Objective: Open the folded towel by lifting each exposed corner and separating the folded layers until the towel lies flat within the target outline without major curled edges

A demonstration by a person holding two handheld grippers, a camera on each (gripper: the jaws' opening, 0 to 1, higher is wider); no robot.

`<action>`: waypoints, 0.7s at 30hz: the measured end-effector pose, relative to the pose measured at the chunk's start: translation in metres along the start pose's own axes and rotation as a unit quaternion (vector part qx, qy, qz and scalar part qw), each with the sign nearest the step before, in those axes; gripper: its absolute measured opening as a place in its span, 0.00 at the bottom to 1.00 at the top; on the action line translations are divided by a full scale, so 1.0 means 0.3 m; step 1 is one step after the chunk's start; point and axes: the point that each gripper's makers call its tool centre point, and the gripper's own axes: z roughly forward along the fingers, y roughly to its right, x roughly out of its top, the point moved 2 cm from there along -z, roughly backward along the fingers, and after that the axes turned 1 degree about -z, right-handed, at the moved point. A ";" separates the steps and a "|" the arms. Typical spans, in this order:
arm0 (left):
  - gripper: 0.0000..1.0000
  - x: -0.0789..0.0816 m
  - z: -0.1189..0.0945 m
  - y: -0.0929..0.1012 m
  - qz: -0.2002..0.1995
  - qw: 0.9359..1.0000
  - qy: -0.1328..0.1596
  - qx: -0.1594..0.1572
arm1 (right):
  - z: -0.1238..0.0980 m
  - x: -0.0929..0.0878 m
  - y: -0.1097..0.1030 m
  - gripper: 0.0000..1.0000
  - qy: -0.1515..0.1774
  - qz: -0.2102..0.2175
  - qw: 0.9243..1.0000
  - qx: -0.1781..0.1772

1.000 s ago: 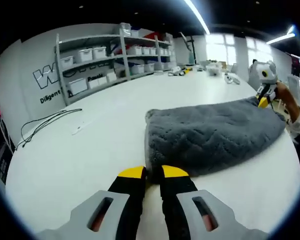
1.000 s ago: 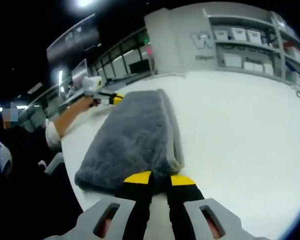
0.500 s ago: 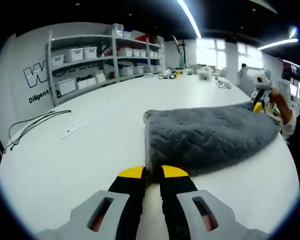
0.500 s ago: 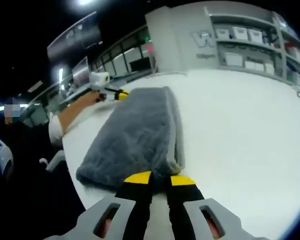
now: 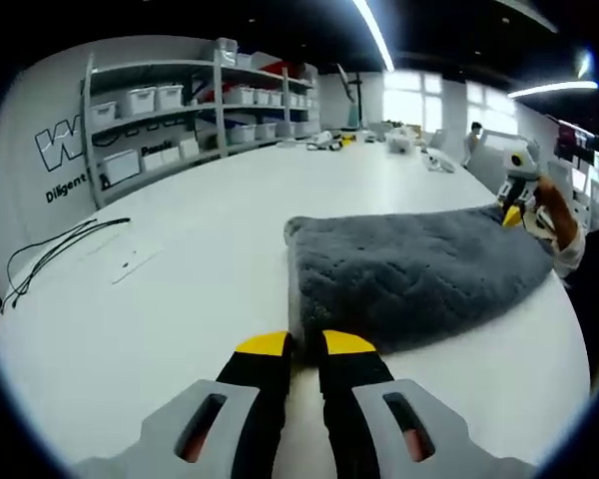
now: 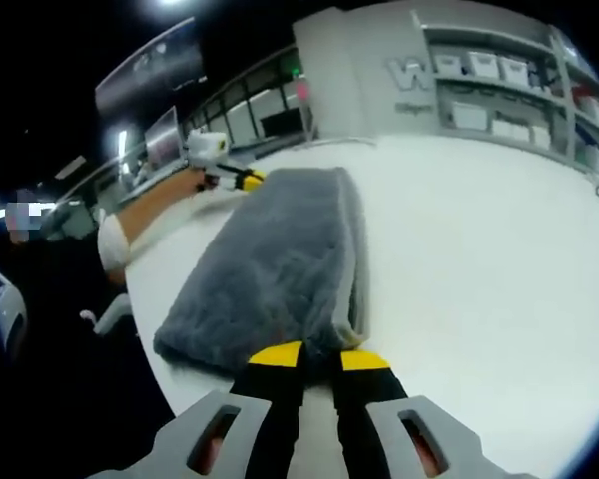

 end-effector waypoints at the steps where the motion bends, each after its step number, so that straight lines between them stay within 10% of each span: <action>1: 0.11 0.002 0.007 -0.001 0.002 1.000 -0.002 -0.001 | 0.000 0.000 -0.002 0.07 -0.001 -0.001 1.000 0.000; 21: 0.12 0.038 0.089 -0.016 -0.041 0.999 0.030 0.004 | -0.002 -0.010 -0.037 0.07 -0.024 -0.019 0.999 0.016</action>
